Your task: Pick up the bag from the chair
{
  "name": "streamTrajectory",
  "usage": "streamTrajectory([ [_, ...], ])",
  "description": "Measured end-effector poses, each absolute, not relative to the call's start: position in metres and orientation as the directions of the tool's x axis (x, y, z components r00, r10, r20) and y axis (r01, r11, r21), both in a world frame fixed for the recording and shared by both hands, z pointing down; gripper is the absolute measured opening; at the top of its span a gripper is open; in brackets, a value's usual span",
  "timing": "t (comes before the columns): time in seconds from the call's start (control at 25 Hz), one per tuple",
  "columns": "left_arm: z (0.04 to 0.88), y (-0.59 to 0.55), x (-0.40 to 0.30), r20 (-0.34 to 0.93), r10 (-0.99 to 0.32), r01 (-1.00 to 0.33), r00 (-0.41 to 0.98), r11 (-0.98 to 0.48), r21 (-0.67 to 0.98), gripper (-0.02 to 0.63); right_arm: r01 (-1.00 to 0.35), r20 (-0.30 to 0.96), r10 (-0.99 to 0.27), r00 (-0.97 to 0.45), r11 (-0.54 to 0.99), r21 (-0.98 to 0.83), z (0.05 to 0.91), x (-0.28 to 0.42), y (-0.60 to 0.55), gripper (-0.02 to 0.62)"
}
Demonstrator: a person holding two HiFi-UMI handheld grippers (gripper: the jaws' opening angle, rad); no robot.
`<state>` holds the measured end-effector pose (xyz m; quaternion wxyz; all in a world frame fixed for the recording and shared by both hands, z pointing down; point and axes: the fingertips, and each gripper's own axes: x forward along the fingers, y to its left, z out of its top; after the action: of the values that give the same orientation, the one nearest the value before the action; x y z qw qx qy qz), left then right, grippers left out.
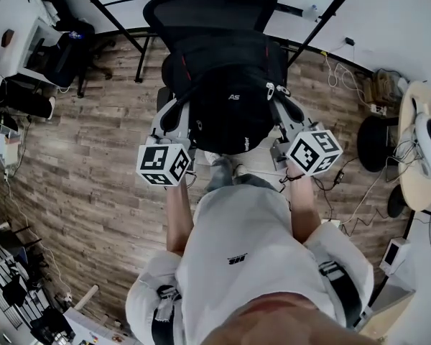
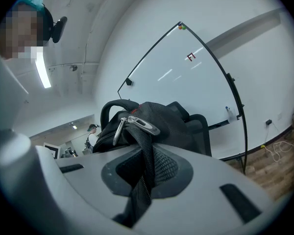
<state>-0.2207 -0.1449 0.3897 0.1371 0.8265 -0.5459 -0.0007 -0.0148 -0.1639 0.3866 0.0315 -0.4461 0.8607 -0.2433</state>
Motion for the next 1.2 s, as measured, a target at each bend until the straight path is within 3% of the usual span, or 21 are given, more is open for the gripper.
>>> streamTrajectory([
  [0.44,0.378,-0.044,-0.215,0.174,-0.915,-0.919,0.364,-0.324,0.223,0.02,-0.722,0.171,-0.746,-0.644,0.519,-0.457,0.372,-0.011,-0.07,0.012],
  [1.2,0.366,0.086,-0.268,0.132,-0.836,-0.837,0.532,-0.496,0.232,0.02,-0.808,0.182,-0.834,-0.52,0.412,-0.421,0.358,-0.065,0.09,0.011],
])
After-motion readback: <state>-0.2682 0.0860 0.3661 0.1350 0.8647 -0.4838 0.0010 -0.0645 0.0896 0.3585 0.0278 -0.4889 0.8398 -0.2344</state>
